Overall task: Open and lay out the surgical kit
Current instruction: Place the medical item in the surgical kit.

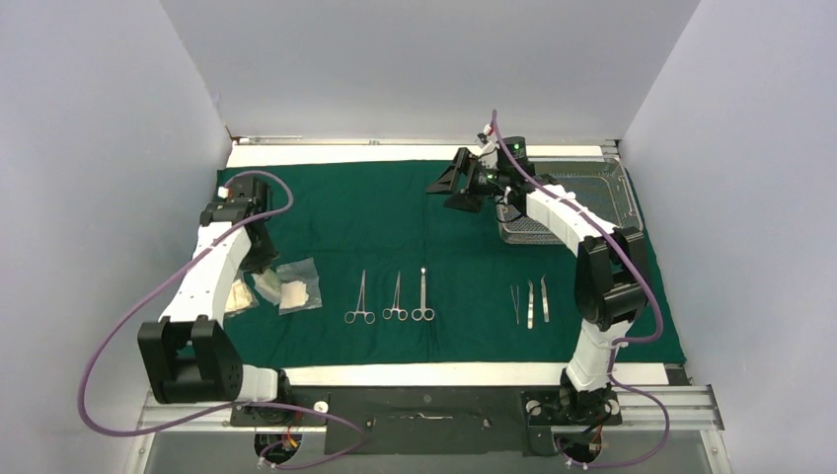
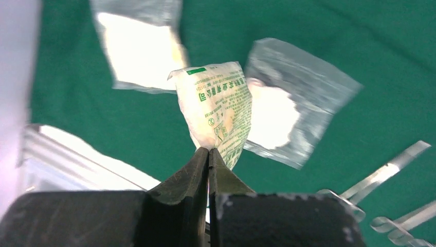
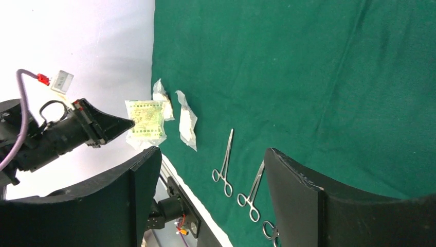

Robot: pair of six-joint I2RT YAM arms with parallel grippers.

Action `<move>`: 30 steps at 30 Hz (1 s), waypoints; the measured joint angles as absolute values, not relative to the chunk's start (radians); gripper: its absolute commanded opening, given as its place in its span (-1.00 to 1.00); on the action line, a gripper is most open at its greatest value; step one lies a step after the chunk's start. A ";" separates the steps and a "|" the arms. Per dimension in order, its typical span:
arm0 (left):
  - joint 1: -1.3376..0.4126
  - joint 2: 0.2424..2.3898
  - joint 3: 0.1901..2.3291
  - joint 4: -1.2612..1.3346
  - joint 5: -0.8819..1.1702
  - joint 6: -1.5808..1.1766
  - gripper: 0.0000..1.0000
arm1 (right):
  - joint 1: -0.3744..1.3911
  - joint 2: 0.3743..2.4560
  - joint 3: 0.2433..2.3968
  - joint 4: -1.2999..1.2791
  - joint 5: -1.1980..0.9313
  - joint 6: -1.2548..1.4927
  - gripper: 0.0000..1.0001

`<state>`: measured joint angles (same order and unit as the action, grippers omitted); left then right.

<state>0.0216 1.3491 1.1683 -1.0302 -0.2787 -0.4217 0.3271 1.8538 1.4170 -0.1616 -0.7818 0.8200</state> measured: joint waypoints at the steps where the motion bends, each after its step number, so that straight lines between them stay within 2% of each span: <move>1: 0.021 1.370 1.171 -1.038 -0.323 -0.417 -1.00 | 0.324 1.854 1.417 -0.163 -0.782 0.820 0.40; 7: -0.005 1.554 1.235 -1.080 -0.631 -0.408 -1.00 | 0.292 1.854 1.417 -0.208 -0.785 0.818 0.38; 15: -0.089 1.751 1.268 -1.104 -0.888 -0.407 -1.00 | 0.245 1.855 1.428 -0.313 -0.773 0.787 0.37; 24: -0.160 1.835 1.269 -1.126 -0.947 -0.407 -0.99 | 0.228 1.858 1.467 -0.366 -0.759 0.758 0.37; 28: -0.171 1.835 1.266 -1.126 -0.947 -0.400 -0.72 | 0.223 1.858 1.467 -0.377 -0.758 0.751 0.37; 30: -0.174 1.835 1.262 -1.124 -0.946 -0.384 -0.78 | 0.222 1.858 1.467 -0.379 -0.757 0.749 0.37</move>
<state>-0.1738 1.8347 1.2617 -1.1236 -0.9463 -0.3843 0.2222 1.8580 1.4666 -0.3790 -0.7574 0.7486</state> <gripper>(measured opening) 0.115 0.686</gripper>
